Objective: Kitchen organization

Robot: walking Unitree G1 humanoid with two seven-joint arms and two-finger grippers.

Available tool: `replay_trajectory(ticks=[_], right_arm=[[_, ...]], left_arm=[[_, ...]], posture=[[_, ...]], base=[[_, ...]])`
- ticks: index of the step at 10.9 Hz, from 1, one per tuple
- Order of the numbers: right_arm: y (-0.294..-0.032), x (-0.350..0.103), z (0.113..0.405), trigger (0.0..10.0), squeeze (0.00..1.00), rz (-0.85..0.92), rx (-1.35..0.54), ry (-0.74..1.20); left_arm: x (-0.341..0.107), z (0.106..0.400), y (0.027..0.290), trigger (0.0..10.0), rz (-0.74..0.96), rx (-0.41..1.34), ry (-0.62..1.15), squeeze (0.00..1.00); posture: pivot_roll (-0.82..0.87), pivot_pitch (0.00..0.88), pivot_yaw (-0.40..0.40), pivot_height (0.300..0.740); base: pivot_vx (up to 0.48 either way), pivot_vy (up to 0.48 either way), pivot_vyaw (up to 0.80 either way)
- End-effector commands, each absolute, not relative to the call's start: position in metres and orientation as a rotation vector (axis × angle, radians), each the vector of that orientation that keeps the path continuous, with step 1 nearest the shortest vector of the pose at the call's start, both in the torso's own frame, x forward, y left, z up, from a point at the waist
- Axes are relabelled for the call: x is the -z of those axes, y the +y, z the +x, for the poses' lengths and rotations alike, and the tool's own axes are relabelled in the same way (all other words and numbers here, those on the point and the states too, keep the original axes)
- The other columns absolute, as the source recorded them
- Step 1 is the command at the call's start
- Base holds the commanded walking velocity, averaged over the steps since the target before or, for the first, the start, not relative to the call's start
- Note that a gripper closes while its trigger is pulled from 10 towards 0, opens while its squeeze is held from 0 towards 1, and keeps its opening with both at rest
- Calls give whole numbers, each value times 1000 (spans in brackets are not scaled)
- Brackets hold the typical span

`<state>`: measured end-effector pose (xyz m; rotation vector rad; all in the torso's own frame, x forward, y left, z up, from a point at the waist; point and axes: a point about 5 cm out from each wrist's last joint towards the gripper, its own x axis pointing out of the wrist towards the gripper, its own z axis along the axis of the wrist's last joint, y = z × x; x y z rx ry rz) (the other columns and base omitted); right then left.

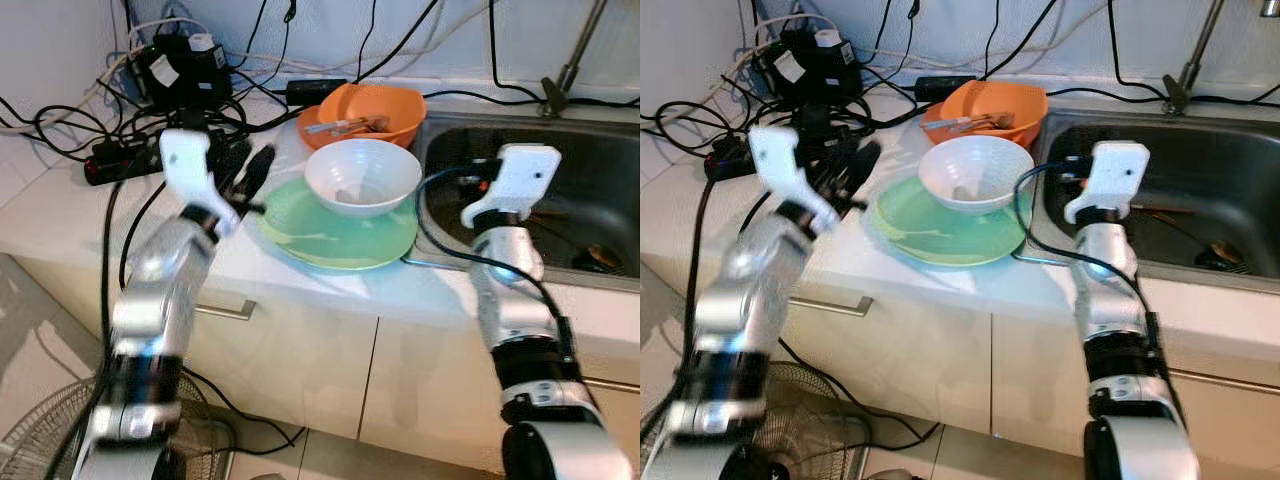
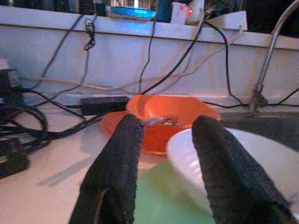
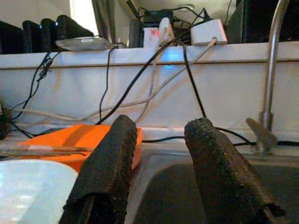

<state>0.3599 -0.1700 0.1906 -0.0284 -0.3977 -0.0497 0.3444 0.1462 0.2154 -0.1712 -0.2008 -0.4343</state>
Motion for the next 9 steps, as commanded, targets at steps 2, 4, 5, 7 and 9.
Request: replay_trajectory(ticks=[2,4,5,7,9], right_arm=[[-164,-194,360,10000,0,-15,43,-402],[-159,-192,359,10000,0,-20,38,-396],[-159,-191,359,10000,0,-15,41,-396],[-157,-190,358,10000,0,-10,41,-397],[-155,-189,358,10000,0,-5,42,-393]], left_arm=[[-208,357,137,10000,-168,467,-85,1000],[-196,375,124,10000,-188,439,48,1000],[-193,381,120,10000,-177,440,85,0],[-192,386,115,10000,-205,439,109,0],[-181,387,113,10000,-207,473,194,0]], posture=[[71,0,108,740],[54,0,119,740],[51,0,122,740],[44,0,128,740],[47,0,134,740]], base=[[0,0,0],[0,0,0],[0,0,0],[0,0,0],[0,0,0]])
